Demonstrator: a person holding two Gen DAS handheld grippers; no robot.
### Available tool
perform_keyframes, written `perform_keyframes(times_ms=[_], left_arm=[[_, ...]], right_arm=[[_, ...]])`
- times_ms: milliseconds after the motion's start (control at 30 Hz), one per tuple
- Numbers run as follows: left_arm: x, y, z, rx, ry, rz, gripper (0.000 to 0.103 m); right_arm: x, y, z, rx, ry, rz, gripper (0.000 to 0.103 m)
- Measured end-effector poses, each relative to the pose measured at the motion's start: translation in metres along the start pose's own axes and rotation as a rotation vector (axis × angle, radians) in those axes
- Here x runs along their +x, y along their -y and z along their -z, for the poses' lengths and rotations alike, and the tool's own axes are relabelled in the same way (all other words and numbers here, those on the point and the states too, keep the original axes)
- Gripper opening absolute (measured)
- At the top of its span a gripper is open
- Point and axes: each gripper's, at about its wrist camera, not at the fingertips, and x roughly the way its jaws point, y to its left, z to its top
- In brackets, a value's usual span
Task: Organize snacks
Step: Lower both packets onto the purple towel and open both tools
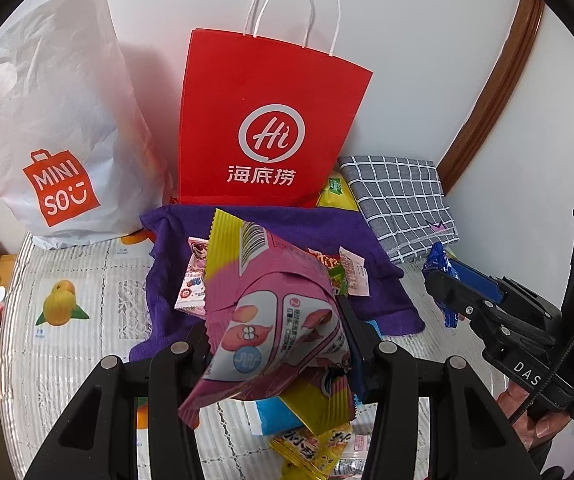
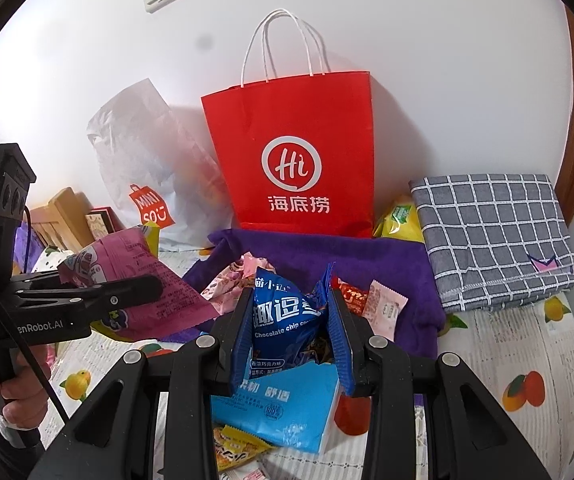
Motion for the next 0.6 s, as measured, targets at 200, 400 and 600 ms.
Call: perform_keyframes(times_ms=[200,400,600], left_arm=[[0.006,-0.003,-0.007,-0.003,-0.004,-0.002,0.046],[0.019,-0.010,-0.021,-0.006,-0.010,-0.016,0.046],[0.031,-0.018,-0.034,-0.008,-0.009,-0.020,0.046]], right_arm=[[0.013,0.002,-0.009,-0.015,-0.004,0.008,0.036],[0.026,0.004,-0.020,-0.023,-0.003,0.008,0.036],[0.042,0.007,-0.029,-0.019,-0.007,0.008,0.036]])
